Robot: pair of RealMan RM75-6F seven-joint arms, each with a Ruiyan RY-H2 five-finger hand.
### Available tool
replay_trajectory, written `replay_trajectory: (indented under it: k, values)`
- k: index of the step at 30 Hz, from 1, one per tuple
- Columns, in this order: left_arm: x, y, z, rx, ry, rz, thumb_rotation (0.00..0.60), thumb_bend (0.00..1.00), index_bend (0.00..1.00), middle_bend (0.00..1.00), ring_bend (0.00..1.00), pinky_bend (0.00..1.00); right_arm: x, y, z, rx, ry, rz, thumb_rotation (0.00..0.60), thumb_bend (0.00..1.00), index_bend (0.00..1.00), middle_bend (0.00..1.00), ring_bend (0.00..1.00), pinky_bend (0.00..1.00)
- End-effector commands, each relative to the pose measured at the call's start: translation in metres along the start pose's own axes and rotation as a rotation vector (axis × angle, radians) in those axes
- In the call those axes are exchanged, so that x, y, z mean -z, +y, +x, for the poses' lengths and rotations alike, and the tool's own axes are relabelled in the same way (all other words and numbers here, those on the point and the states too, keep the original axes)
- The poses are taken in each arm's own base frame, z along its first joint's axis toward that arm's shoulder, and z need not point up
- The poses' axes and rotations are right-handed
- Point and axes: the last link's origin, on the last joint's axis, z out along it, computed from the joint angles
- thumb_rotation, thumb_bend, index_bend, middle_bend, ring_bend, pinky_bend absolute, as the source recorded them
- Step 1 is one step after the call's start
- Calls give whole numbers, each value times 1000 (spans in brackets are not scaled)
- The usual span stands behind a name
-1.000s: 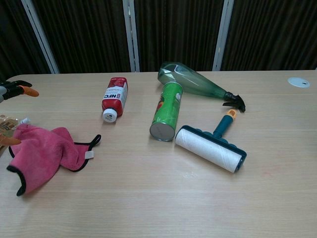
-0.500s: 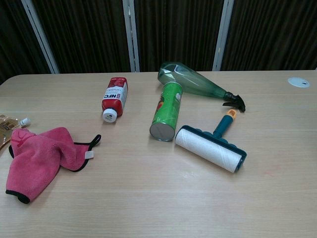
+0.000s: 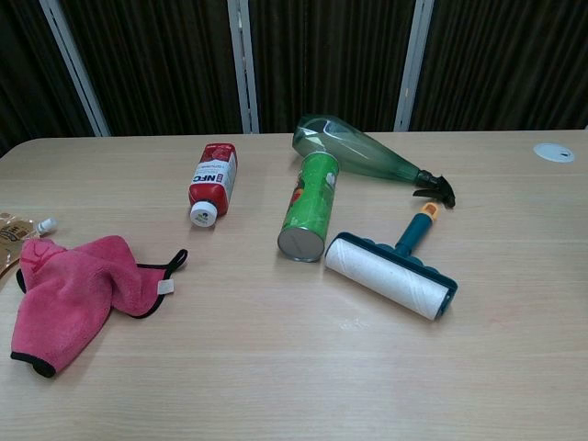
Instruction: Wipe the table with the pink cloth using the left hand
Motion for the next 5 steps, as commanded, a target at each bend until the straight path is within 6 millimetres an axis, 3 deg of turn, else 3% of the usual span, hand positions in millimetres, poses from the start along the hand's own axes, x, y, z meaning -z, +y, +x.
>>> replay_trajectory:
  k: [1,5]
  values:
    - [9,-7,3,14,9,15,600,0,0,0,0,0,0,0,0,5,1,3,600,0,0,0,0,4]
    - [12,-8,4,28,20,18,600,0,0,0,0,0,0,0,-1,4,3,2,600,0,0,0,0,4]
